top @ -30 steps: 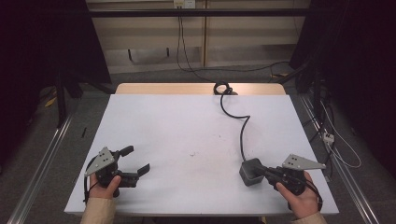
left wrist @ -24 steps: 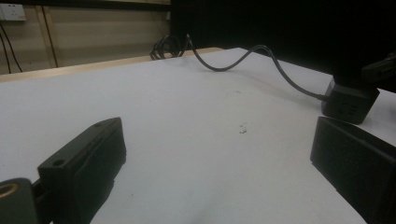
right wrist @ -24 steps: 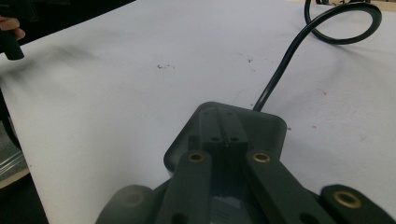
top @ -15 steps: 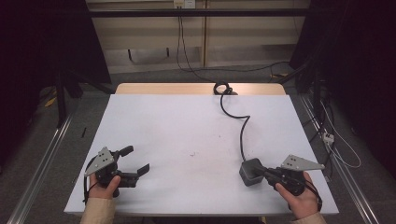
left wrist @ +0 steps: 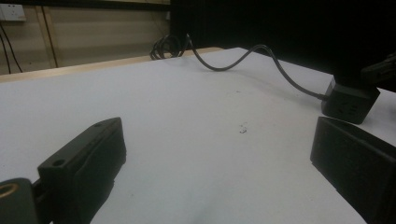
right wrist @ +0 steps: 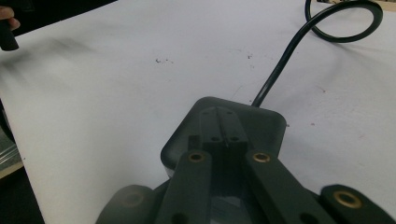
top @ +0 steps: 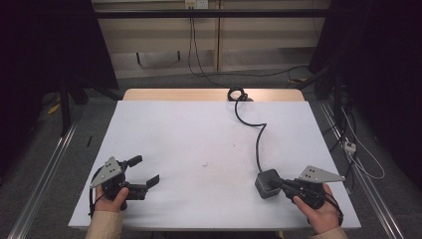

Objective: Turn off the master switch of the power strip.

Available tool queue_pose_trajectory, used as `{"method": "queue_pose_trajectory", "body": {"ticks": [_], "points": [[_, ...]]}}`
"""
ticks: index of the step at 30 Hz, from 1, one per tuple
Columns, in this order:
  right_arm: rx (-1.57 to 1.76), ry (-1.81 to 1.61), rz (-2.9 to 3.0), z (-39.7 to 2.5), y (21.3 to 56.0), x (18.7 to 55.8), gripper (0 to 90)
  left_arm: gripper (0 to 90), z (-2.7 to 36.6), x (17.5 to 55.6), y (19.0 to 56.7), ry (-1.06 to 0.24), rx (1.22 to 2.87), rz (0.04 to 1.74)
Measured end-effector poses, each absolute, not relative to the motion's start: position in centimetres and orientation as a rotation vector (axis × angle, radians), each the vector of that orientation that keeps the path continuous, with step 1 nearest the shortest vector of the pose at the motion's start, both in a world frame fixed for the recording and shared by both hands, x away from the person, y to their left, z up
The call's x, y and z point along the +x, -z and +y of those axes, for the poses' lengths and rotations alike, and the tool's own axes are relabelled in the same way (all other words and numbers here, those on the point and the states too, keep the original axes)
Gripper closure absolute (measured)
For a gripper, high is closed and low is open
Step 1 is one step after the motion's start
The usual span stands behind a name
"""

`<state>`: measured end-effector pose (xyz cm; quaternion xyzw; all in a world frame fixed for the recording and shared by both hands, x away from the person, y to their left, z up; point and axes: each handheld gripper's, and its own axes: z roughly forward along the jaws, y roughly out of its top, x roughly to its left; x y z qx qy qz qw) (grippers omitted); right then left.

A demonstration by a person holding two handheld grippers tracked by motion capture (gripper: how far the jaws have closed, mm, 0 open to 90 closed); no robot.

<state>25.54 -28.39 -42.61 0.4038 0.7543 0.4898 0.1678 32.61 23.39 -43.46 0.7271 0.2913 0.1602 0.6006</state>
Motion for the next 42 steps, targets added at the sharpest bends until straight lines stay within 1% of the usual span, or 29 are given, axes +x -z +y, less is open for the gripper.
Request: {"method": "queue_pose_trajectory", "body": {"ticks": [42], "points": [[1.102, -1.386, 2.14, -28.12, 42.86, 25.46, 90.0, 3.0, 23.41, 32.47, 43.39, -0.377, 1.676, 0.68]]}}
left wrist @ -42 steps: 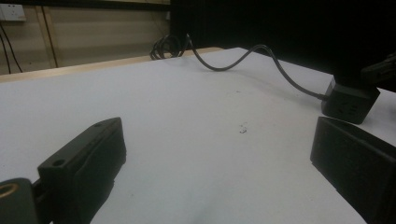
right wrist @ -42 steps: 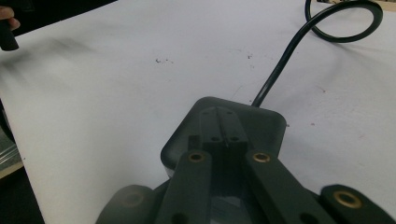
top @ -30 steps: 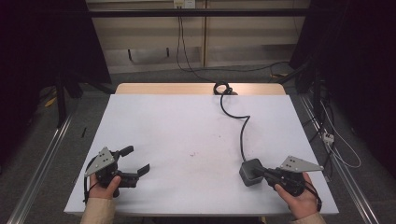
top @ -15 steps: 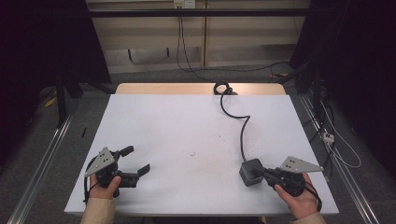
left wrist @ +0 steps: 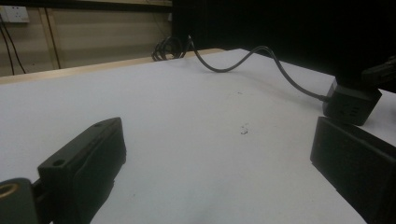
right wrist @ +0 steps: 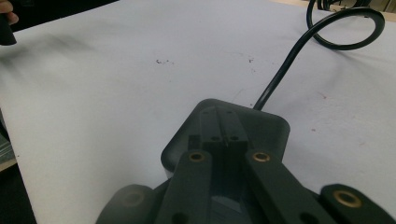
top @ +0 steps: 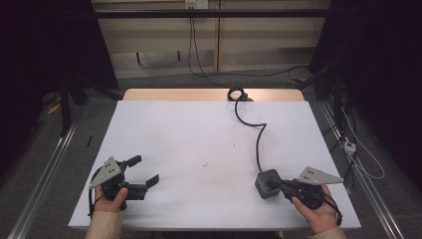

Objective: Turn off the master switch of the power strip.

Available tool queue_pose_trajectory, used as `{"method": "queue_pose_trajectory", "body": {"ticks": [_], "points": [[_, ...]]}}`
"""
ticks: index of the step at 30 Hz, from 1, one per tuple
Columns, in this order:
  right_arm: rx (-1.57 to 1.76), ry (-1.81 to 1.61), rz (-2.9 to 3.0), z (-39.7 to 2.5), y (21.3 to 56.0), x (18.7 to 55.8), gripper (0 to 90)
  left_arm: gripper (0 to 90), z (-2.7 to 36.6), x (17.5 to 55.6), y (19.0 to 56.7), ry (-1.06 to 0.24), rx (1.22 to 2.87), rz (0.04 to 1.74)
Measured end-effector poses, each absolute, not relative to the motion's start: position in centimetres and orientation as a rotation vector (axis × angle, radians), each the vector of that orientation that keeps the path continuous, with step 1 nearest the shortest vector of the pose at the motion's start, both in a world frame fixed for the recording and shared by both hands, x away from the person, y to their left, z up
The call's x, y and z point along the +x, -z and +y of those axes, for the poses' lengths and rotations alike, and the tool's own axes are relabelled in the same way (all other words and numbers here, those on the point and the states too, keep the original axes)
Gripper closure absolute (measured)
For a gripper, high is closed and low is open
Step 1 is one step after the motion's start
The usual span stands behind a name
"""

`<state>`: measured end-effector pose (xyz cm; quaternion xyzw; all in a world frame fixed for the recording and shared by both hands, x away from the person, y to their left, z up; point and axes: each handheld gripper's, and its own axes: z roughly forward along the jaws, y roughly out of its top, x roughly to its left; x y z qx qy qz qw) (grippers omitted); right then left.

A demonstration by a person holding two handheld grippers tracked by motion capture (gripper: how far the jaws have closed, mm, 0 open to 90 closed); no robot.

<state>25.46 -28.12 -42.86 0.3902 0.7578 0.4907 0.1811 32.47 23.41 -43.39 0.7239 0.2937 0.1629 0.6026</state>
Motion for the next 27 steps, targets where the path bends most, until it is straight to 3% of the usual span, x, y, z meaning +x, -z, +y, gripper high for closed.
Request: {"method": "queue_pose_trajectory", "body": {"ticks": [27], "points": [[1.079, -1.365, 2.153, -28.05, 42.71, 25.46, 90.0, 3.0, 23.59, 32.42, 43.34, -0.38, 1.674, 0.68]]}}
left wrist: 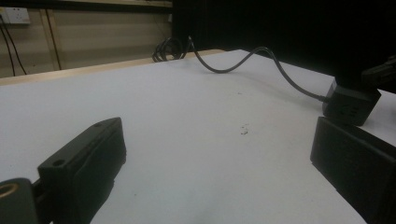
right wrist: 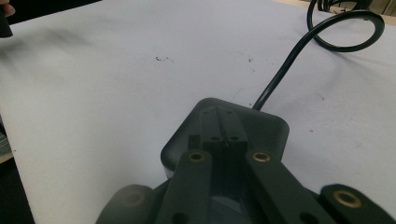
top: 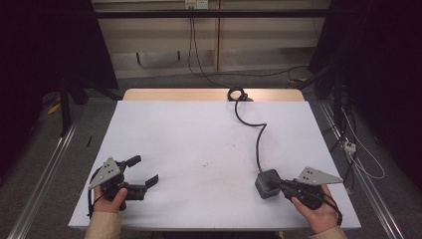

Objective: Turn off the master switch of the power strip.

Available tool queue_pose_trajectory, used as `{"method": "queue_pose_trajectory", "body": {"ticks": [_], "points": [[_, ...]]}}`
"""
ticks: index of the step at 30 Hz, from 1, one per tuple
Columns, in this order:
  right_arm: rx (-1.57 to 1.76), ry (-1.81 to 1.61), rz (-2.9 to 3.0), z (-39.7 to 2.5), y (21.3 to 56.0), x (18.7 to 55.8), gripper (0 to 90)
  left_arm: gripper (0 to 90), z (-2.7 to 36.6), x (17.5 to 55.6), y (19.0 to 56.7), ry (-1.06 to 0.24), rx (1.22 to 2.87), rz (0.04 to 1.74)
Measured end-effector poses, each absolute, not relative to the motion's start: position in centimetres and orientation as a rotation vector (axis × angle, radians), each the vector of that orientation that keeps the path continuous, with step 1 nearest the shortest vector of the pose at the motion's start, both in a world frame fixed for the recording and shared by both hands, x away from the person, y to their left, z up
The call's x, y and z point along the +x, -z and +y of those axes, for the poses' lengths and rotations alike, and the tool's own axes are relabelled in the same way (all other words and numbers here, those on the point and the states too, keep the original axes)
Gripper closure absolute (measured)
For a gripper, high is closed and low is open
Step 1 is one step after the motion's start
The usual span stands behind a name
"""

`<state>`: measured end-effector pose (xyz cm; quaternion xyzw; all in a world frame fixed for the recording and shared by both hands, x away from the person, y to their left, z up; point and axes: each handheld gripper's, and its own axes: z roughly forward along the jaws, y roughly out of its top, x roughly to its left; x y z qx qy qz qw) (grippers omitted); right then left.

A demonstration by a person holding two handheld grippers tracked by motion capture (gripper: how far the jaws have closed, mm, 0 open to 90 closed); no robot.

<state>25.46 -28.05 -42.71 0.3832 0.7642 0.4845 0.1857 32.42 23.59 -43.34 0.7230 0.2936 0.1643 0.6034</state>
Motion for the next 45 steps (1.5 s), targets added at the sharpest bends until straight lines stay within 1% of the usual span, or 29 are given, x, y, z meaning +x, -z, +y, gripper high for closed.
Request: {"method": "queue_pose_trajectory", "body": {"ticks": [45], "points": [[1.066, -1.36, 2.143, -28.39, 42.8, 25.31, 90.0, 3.0, 23.51, 32.4, 43.37, -0.383, 1.675, 0.678]]}}
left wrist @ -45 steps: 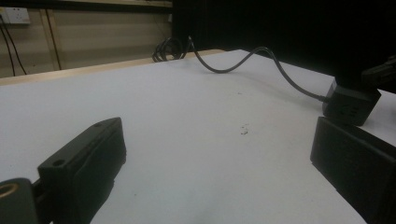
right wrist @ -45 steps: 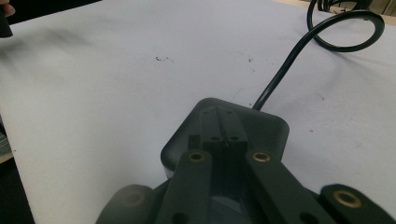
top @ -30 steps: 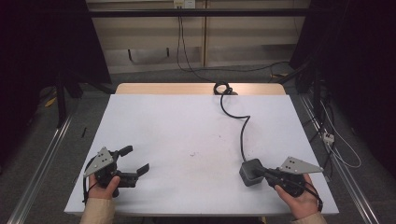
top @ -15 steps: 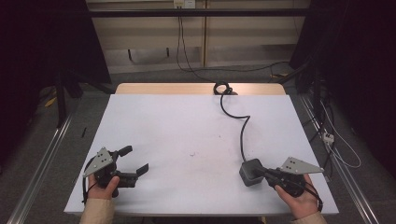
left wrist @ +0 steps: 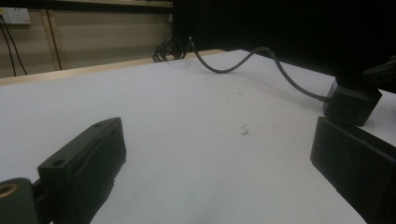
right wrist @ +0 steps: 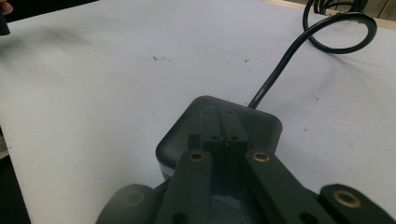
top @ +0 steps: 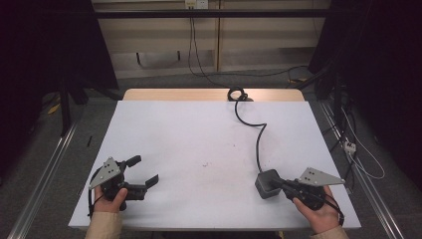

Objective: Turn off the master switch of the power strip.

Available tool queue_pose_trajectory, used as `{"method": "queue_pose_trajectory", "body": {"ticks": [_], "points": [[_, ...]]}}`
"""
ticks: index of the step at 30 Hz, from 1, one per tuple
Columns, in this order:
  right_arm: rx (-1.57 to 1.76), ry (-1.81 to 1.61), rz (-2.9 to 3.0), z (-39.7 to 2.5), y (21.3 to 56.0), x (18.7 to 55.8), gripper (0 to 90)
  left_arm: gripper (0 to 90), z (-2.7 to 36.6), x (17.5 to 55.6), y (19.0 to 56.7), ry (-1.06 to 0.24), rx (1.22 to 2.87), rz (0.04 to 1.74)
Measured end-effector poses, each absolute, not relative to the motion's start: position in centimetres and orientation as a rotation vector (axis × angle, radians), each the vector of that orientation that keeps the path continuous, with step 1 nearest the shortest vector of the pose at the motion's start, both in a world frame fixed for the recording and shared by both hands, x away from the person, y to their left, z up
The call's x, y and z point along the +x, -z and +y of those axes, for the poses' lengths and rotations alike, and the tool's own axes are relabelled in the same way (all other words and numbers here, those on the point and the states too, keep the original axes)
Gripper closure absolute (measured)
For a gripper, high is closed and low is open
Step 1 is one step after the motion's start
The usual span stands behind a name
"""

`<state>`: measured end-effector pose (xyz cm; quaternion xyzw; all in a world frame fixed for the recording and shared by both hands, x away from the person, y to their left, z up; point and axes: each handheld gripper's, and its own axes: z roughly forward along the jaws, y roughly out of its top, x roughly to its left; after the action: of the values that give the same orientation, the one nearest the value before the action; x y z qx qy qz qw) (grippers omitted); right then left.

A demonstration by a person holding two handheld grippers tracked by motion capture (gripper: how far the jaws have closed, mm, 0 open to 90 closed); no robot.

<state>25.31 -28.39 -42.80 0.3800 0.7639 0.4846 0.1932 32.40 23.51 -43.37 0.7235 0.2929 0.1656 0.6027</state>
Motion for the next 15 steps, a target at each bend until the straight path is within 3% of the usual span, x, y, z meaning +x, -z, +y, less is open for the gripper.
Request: {"method": "queue_pose_trajectory", "body": {"ticks": [15], "points": [[1.059, -1.352, 2.142, -28.35, 42.8, 25.27, 90.0, 3.0, 23.48, 32.4, 43.31, -0.392, 1.679, 0.673]]}}
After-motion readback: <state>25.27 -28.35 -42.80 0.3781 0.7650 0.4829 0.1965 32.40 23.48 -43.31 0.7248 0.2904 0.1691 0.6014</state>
